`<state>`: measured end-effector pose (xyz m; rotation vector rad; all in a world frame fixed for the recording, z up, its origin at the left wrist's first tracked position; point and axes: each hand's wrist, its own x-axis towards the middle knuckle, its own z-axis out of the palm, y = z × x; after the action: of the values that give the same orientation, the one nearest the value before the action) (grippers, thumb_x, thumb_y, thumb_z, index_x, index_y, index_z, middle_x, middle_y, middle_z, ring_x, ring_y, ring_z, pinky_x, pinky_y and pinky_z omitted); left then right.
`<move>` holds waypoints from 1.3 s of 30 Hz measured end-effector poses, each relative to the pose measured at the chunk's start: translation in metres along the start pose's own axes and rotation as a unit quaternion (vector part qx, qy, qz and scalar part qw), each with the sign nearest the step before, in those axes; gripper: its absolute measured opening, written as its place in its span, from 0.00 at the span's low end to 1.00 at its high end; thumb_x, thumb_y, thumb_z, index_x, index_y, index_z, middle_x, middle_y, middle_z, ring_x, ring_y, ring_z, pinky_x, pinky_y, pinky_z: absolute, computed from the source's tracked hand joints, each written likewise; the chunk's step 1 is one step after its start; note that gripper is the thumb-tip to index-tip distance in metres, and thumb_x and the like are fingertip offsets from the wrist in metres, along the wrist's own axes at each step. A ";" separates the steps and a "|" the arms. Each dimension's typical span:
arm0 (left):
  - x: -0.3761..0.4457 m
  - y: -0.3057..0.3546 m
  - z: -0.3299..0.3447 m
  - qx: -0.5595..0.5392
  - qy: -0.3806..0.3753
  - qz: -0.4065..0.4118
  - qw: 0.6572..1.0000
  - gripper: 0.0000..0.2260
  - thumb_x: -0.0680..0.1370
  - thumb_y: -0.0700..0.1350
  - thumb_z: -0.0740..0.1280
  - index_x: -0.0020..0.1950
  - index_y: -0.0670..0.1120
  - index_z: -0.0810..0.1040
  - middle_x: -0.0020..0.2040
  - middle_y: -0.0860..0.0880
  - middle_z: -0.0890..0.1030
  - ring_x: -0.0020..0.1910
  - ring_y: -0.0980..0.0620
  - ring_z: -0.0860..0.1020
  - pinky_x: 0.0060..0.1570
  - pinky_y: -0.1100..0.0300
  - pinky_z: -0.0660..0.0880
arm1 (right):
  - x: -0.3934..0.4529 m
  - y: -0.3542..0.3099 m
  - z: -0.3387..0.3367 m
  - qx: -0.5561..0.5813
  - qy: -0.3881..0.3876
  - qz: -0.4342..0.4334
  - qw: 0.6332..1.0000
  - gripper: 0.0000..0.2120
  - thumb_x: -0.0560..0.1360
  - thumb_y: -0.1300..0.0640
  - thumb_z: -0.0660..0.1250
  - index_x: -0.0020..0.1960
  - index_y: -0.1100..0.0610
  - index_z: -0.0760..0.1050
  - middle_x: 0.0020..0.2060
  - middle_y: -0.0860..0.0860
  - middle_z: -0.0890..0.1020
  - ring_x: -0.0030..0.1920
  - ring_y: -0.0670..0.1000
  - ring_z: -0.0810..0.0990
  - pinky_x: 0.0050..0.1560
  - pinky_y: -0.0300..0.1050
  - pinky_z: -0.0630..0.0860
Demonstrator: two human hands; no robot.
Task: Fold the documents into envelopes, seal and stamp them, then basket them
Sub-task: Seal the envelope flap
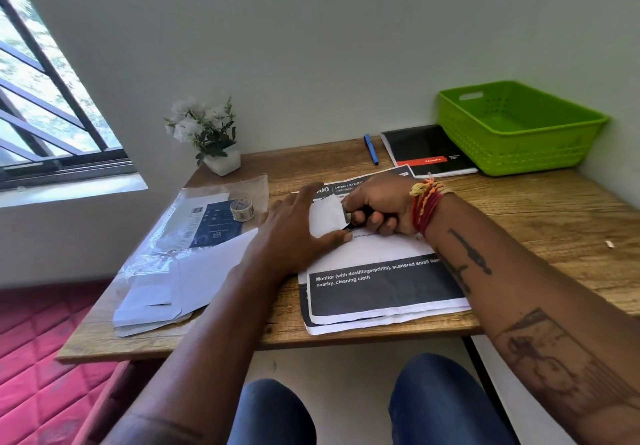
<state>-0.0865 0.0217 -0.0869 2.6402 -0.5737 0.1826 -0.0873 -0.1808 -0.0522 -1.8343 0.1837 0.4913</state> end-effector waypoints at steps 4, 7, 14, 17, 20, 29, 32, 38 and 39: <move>0.001 0.001 0.001 0.015 -0.001 0.001 1.000 0.45 0.67 0.78 0.67 0.79 0.61 0.59 0.77 0.51 0.70 0.76 0.44 0.66 0.74 0.38 0.64 | 0.003 0.002 -0.004 0.028 -0.042 0.023 0.998 0.08 0.80 0.59 0.61 0.42 0.56 0.73 0.26 0.48 0.69 0.19 0.43 0.60 0.18 0.31 0.55; -0.003 0.006 -0.003 0.040 -0.015 0.006 0.999 0.42 0.69 0.79 0.65 0.78 0.61 0.62 0.79 0.51 0.66 0.77 0.44 0.63 0.76 0.40 0.60 | 0.001 0.000 -0.006 0.011 0.036 0.001 0.999 0.09 0.81 0.57 0.63 0.47 0.59 0.80 0.29 0.50 0.75 0.21 0.45 0.65 0.19 0.34 0.60; -0.008 0.006 -0.002 0.056 0.000 0.043 0.997 0.16 0.83 0.57 0.61 0.70 0.59 0.77 0.73 0.52 0.72 0.74 0.47 0.66 0.74 0.45 0.59 | -0.001 0.000 -0.007 -0.116 0.172 -0.083 0.975 0.10 0.82 0.55 0.65 0.51 0.59 0.83 0.40 0.53 0.87 0.26 0.47 0.76 0.23 0.37 0.71; -0.008 0.005 -0.001 0.040 0.017 0.052 0.998 0.16 0.83 0.50 0.61 0.68 0.58 0.80 0.68 0.52 0.75 0.70 0.47 0.69 0.73 0.47 0.63 | 0.001 0.000 -0.002 -0.185 0.156 -0.115 0.963 0.10 0.82 0.52 0.65 0.51 0.56 0.84 0.39 0.50 0.87 0.28 0.46 0.77 0.25 0.38 0.73; -0.005 0.003 0.001 0.039 0.027 0.063 0.997 0.16 0.82 0.46 0.62 0.67 0.55 0.82 0.65 0.50 0.77 0.66 0.46 0.71 0.70 0.49 0.67 | 0.002 0.001 -0.001 -0.185 0.157 -0.123 0.962 0.10 0.82 0.52 0.65 0.51 0.55 0.83 0.41 0.51 0.86 0.29 0.46 0.76 0.25 0.38 0.72; -0.004 0.002 0.002 0.049 0.026 0.105 0.993 0.17 0.83 0.45 0.61 0.66 0.58 0.83 0.59 0.52 0.77 0.60 0.50 0.73 0.65 0.52 0.72 | 0.005 0.004 0.006 -0.195 0.197 -0.165 0.947 0.07 0.79 0.53 0.70 0.52 0.56 0.81 0.44 0.52 0.85 0.37 0.47 0.80 0.38 0.43 0.77; -0.005 0.002 0.002 0.054 0.034 0.116 0.991 0.17 0.83 0.44 0.61 0.66 0.59 0.83 0.56 0.53 0.77 0.59 0.50 0.73 0.63 0.52 0.73 | 0.005 0.003 0.006 -0.236 0.195 -0.190 0.933 0.10 0.77 0.50 0.71 0.52 0.56 0.83 0.46 0.50 0.85 0.45 0.48 0.82 0.50 0.45 0.78; -0.007 0.004 0.003 0.055 0.045 0.137 0.988 0.17 0.81 0.45 0.60 0.64 0.56 0.84 0.55 0.52 0.78 0.56 0.50 0.76 0.59 0.52 0.75 | 0.009 0.004 0.014 -0.234 0.196 -0.229 0.924 0.13 0.78 0.53 0.70 0.61 0.55 0.81 0.53 0.51 0.84 0.54 0.51 0.81 0.57 0.46 0.78; -0.007 0.004 0.003 0.056 0.045 0.136 0.988 0.18 0.80 0.46 0.59 0.64 0.54 0.84 0.56 0.51 0.79 0.56 0.49 0.77 0.59 0.51 0.75 | 0.011 0.004 0.015 -0.234 0.190 -0.232 0.925 0.15 0.78 0.54 0.70 0.64 0.55 0.79 0.55 0.52 0.83 0.55 0.51 0.81 0.59 0.47 0.78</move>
<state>-0.0943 0.0191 -0.0894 2.6334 -0.9145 0.4253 -0.0821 -0.1670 -0.0644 -2.3408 -0.1238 -0.1789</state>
